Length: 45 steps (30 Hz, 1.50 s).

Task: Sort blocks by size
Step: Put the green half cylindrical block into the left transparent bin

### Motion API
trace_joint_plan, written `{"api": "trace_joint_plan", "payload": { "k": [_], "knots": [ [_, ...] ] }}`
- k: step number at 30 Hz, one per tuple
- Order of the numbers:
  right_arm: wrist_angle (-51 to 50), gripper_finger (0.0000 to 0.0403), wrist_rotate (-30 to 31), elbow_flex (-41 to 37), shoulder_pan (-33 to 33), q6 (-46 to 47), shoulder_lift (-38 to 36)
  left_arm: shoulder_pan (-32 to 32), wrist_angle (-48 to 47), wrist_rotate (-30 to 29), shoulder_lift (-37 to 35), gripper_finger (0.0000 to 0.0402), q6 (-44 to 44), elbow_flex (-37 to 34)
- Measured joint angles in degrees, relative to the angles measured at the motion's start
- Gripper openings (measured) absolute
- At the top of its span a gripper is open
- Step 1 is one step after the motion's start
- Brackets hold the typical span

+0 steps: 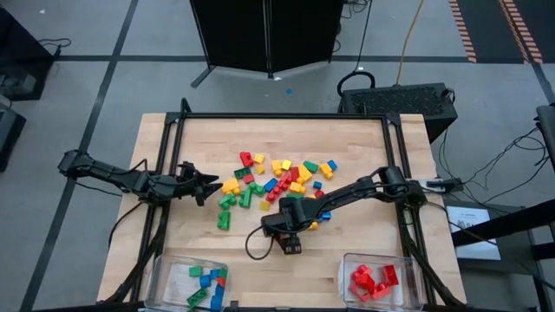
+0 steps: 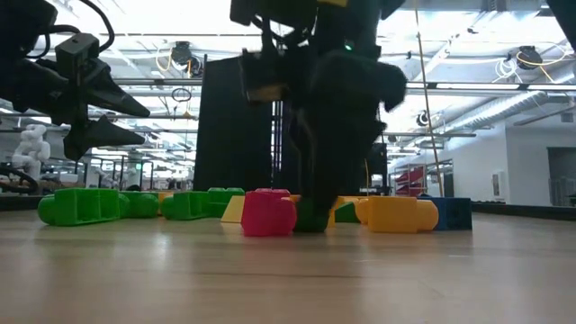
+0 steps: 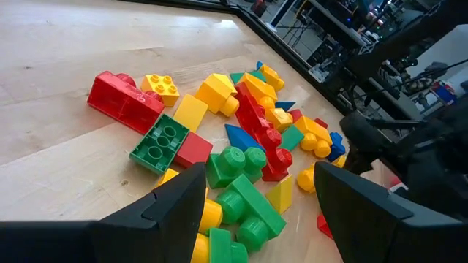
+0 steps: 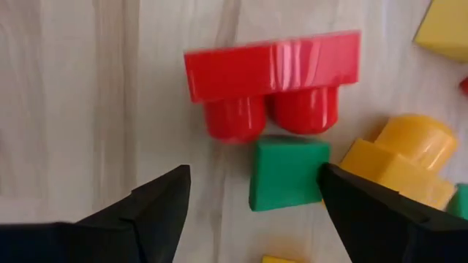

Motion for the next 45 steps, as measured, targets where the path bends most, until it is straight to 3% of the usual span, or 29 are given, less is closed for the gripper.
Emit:
{"api": "trace_joint_plan", "payload": {
  "k": [12, 25, 32, 37, 41, 45],
  "knots": [
    [5.2, 0.0287, 0.5, -2.7, -2.5, -0.2, 0.0, 0.0, 0.0, 0.0, 0.0, 0.0255, 0.0, 0.0],
    [4.9, 0.0154, -2.1, -2.5, -2.4, 3.1, 2.4, 0.0, 0.0, 0.0, 0.0, 0.0255, 0.0, 0.0],
    [1.0, 0.0154, -2.1, -2.9, -2.2, 6.3, -1.2, 0.0, 0.0, 0.0, 0.0, 0.0255, 0.0, 0.0],
    [0.9, 0.0154, 1.4, 1.8, -2.1, 8.5, -5.8, 0.0, 0.0, 0.0, 0.0, 0.0255, -0.1, 0.0],
    [9.9, 0.0154, 2.0, 7.2, -2.0, 9.3, -6.2, 0.0, 0.0, 0.0, 0.0, 0.0255, -0.1, 0.0],
    [28.8, 0.0154, 1.4, 11.1, -0.8, 6.8, -4.6, 0.0, 0.0, 0.0, 0.0, 0.0255, -0.1, 0.0]
  ]
}}
